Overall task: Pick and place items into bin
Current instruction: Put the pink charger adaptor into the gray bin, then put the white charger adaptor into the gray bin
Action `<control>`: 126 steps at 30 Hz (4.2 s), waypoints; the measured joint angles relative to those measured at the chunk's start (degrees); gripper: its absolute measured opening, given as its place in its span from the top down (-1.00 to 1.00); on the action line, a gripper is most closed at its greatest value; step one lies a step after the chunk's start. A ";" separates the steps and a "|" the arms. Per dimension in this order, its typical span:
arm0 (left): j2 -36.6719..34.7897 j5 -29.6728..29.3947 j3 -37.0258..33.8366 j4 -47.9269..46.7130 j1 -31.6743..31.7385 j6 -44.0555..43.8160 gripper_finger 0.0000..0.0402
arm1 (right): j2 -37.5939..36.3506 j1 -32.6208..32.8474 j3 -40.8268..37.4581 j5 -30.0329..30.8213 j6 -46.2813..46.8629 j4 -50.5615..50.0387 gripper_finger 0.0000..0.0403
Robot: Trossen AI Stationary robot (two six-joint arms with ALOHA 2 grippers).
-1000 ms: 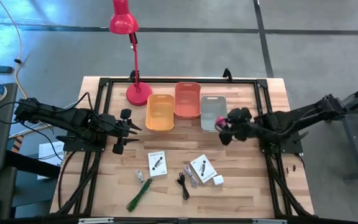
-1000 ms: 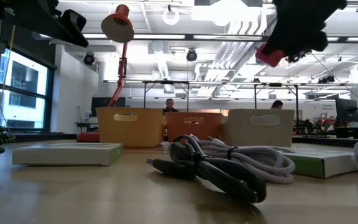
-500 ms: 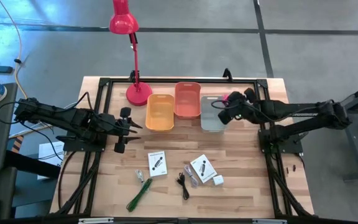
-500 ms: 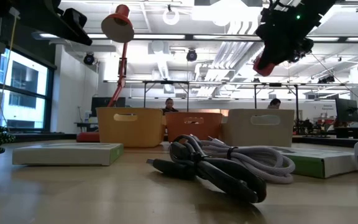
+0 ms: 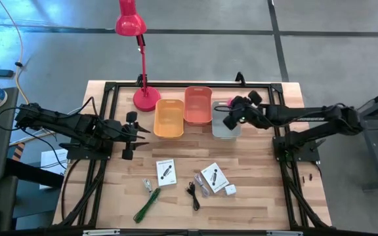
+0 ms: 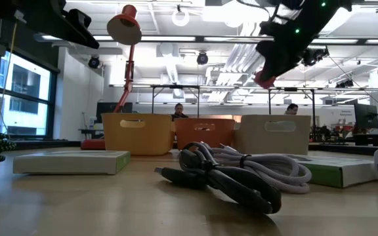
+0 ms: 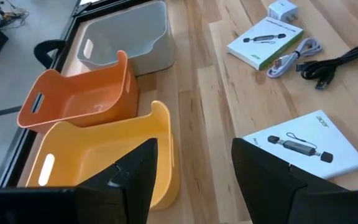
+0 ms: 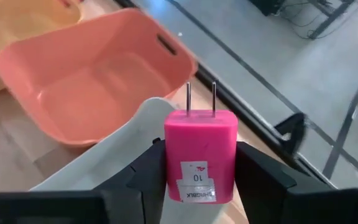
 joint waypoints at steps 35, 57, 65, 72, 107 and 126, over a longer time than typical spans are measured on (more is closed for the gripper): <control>0.22 -0.09 0.00 -0.07 0.00 -0.87 0.04 | 18.81 -4.50 0.00 -11.80 -0.26 2.98 0.24; 0.22 -1.27 0.00 -0.13 0.00 -0.93 0.04 | -5.48 0.25 0.00 -36.75 2.51 -8.37 0.35; 0.22 -1.44 0.00 -0.15 0.00 -0.90 0.04 | -8.35 13.57 0.00 -42.47 11.53 -9.31 0.35; 0.20 -1.46 0.00 -0.17 0.00 -0.89 0.04 | -7.69 24.68 0.00 -40.87 21.01 -6.07 0.35; 0.22 -1.49 0.00 -0.28 0.00 -0.91 0.04 | 19.33 46.94 0.00 -26.88 28.29 8.05 -0.15; 0.22 -1.46 0.00 -0.55 0.00 -0.91 0.04 | 23.66 46.93 0.00 -30.85 23.00 7.73 -0.15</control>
